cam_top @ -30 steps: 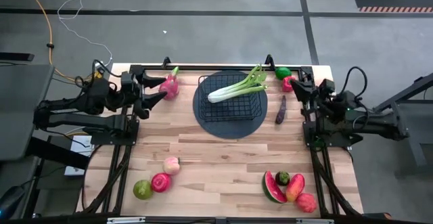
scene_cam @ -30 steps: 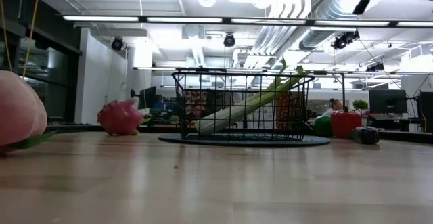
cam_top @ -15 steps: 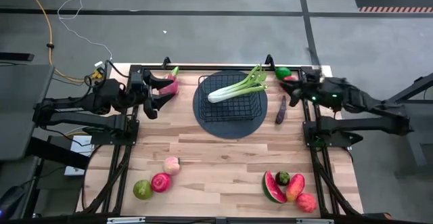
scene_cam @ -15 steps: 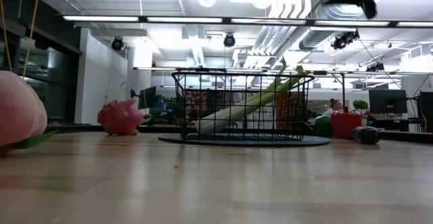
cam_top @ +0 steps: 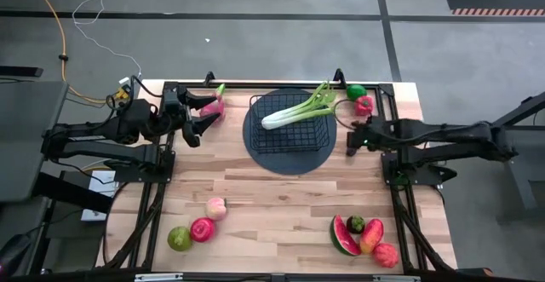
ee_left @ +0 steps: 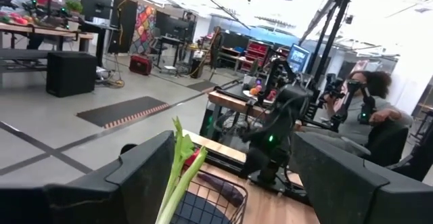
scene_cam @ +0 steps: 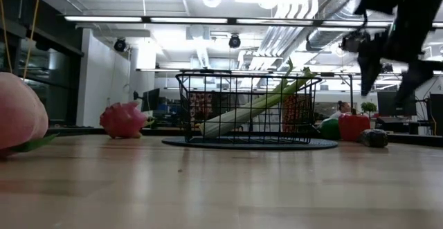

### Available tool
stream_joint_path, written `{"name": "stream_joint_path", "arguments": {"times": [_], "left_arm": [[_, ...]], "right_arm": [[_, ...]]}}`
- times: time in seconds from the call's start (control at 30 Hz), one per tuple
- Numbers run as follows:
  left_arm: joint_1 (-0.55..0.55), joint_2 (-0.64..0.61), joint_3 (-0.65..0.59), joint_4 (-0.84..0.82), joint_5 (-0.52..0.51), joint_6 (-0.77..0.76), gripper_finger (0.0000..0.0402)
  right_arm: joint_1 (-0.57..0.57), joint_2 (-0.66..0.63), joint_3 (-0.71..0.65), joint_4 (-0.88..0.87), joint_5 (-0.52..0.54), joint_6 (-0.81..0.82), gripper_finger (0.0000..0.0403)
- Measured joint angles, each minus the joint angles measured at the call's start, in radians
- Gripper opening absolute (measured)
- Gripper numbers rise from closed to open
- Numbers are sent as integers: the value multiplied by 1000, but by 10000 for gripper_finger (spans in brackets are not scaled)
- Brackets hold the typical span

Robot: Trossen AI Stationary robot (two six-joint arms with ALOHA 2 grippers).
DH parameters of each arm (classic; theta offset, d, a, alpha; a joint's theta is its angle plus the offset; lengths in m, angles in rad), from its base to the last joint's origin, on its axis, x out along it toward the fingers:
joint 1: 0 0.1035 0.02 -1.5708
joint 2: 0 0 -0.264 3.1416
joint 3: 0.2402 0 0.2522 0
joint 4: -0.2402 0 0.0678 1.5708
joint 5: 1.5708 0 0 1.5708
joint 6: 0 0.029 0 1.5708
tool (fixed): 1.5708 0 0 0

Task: Build produce basket
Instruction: Put the eggplant into the wire basket

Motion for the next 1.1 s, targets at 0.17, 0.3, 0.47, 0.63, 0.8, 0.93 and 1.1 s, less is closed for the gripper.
{"name": "stream_joint_path", "arguments": {"times": [0.17,0.3,0.47,0.63,0.8,0.93,1.1], "left_arm": [[0,0,0,0,-3,1,289],[0,0,0,0,-3,23,289],[0,0,0,0,-14,37,289],[0,0,0,0,-28,37,289],[0,0,0,0,-29,37,289],[0,0,0,0,-29,37,289],[0,0,0,0,-29,37,289]], "right_arm": [[0,51,-138,203,-8,111,310],[0,108,-171,244,3,180,310],[-4,176,-171,259,48,184,309],[-26,248,-171,295,44,182,309],[-32,306,-168,305,53,174,289],[-32,320,-168,291,57,174,237],[-32,294,-132,175,40,158,141]]}}
